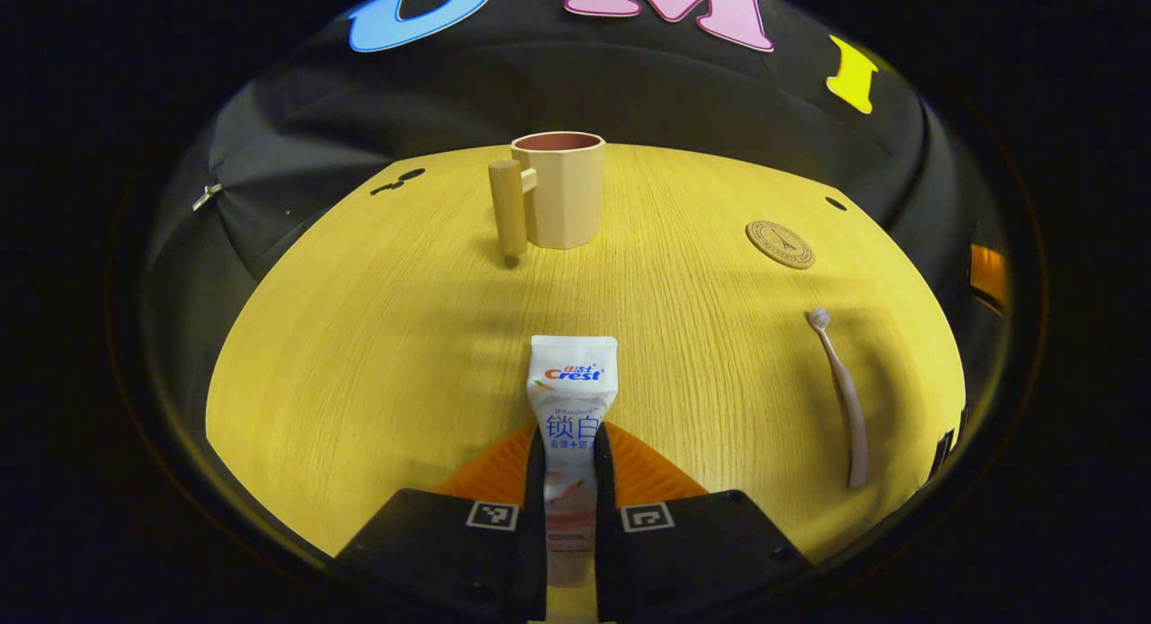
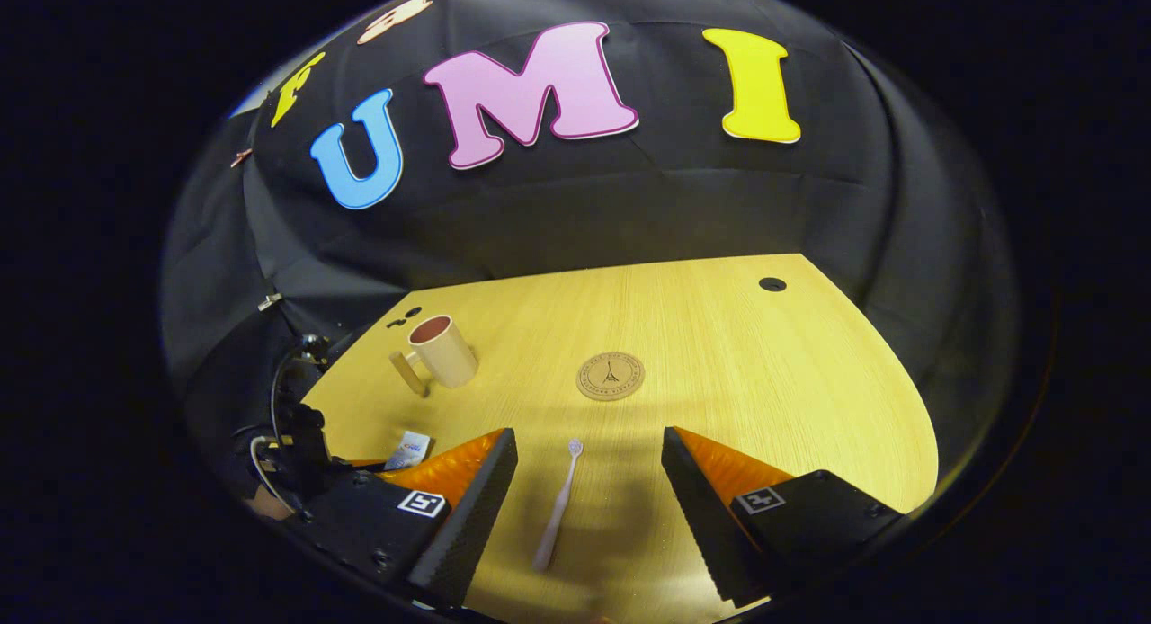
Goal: Put the toothbrush and toothpaste on the desktop into the cup, then pick up the cup and place it on the coaster on the desktop.
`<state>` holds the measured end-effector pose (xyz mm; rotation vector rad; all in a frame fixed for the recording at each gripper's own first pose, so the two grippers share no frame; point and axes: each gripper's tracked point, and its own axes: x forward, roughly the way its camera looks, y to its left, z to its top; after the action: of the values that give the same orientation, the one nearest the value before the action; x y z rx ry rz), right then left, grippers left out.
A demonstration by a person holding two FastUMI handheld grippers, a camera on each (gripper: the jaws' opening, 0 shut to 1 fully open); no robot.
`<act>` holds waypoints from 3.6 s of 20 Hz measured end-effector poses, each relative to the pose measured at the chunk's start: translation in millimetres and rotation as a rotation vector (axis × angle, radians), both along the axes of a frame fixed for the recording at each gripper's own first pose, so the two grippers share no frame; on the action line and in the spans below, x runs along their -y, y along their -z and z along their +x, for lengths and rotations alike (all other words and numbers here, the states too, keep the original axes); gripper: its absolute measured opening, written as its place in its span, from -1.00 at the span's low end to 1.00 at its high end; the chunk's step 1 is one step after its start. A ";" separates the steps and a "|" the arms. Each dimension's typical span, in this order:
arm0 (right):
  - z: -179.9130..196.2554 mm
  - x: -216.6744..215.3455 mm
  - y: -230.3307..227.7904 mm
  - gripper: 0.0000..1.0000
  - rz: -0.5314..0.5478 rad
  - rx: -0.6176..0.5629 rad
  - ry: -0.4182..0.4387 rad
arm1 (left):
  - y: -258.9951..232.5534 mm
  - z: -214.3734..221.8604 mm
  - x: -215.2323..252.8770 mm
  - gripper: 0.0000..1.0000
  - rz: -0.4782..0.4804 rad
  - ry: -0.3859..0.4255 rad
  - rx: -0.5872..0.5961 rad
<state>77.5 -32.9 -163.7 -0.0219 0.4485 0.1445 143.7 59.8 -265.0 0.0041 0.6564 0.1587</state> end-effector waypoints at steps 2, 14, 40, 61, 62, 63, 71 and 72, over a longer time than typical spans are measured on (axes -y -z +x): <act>-2.1 -4.4 8.1 0.99 -0.025 -0.018 -0.010 | -0.2 -3.7 3.5 -0.53 -0.026 0.001 -0.001; 12.1 -17.6 106.2 0.99 -0.175 -0.317 0.033 | -74.8 -103.0 10.0 -0.61 -0.088 -0.064 0.150; -23.8 -47.0 142.5 -0.87 -0.095 -0.500 -0.133 | -59.1 -123.5 7.6 -0.61 -0.171 -0.099 0.118; 28.5 -8.7 80.9 -0.87 -0.029 -0.378 -0.094 | -290.0 175.6 -33.2 -0.61 -0.276 0.020 0.708; 30.1 -8.5 84.1 -0.87 -0.032 -0.384 -0.098 | -286.2 189.4 -35.2 -0.61 -0.294 0.016 0.723; 30.3 -7.7 85.4 -0.87 -0.037 -0.389 -0.100 | -282.1 200.9 -35.3 -0.61 -0.305 0.011 0.733; 39.3 -4.5 97.8 -0.88 -0.052 -0.410 -0.087 | -216.2 249.9 -46.2 -0.58 -0.184 0.012 0.685; 38.8 -6.3 98.8 -0.87 -0.058 -0.413 -0.093 | -211.8 249.4 -46.2 -0.56 -0.168 0.016 0.676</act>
<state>116.3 -26.6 -262.5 -0.0707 0.8647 0.2290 393.2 106.1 -53.2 -0.1982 -0.0066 0.0796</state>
